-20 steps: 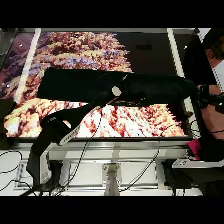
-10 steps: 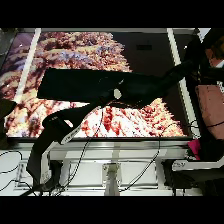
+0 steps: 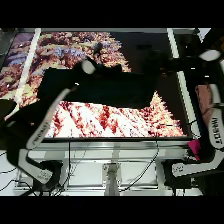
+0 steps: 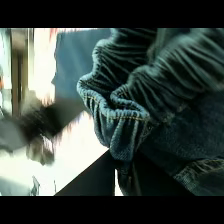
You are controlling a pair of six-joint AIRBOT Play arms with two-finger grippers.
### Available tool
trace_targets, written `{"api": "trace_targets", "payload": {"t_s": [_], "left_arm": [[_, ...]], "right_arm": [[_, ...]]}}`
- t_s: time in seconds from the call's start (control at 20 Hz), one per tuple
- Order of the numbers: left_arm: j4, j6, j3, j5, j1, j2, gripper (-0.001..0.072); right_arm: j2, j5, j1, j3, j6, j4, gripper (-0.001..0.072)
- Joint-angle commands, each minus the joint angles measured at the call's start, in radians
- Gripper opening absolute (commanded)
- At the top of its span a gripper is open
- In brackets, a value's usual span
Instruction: Fold the clothes and pants, and hang the long-sleeved shirts on hangers.
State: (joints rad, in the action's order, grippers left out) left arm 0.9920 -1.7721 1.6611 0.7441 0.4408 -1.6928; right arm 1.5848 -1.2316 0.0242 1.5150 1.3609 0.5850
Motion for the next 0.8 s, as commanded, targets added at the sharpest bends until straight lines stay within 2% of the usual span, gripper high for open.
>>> {"api": "trace_targets", "payload": {"t_s": [0.0,0.15,0.2,0.25,0.3,0.35,0.5,0.55,0.6,0.75], "left_arm": [[0.101,0.007,0.000,0.055,-0.140,0.119,0.0011],[0.100,0.007,0.000,0.066,-0.206,0.142,0.0012],[0.100,0.007,0.000,0.070,-0.216,0.142,0.0012],[0.101,0.008,0.000,0.074,-0.223,0.142,0.0012],[0.101,0.007,0.000,0.076,-0.227,0.142,0.0012],[0.100,0.007,0.000,0.077,-0.231,0.142,0.0012],[0.100,0.032,0.000,0.080,-0.230,0.142,0.0013],[0.100,0.065,0.000,0.088,-0.230,0.143,0.0012],[0.100,0.082,0.000,0.098,-0.229,0.143,0.0012],[0.098,0.092,0.000,0.122,-0.229,0.153,0.0012]], "right_arm": [[0.080,0.065,-0.251,0.003,0.015,0.002,0.0013],[0.188,0.159,-0.412,0.003,0.025,0.010,0.0023],[0.199,0.193,-0.434,0.003,0.043,0.017,0.0057],[0.198,0.215,-0.438,0.004,0.068,0.018,0.0193],[0.196,0.213,-0.430,0.022,0.071,0.023,0.0380],[0.196,0.190,-0.406,0.056,0.071,0.034,0.0428],[0.196,0.042,-0.285,0.204,0.083,0.081,0.0426],[0.196,-0.023,-0.233,0.263,0.092,0.116,0.0320],[0.196,-0.077,-0.183,0.318,0.094,0.161,0.0018],[0.187,-0.190,-0.006,0.418,0.097,0.309,0.0017]]}}
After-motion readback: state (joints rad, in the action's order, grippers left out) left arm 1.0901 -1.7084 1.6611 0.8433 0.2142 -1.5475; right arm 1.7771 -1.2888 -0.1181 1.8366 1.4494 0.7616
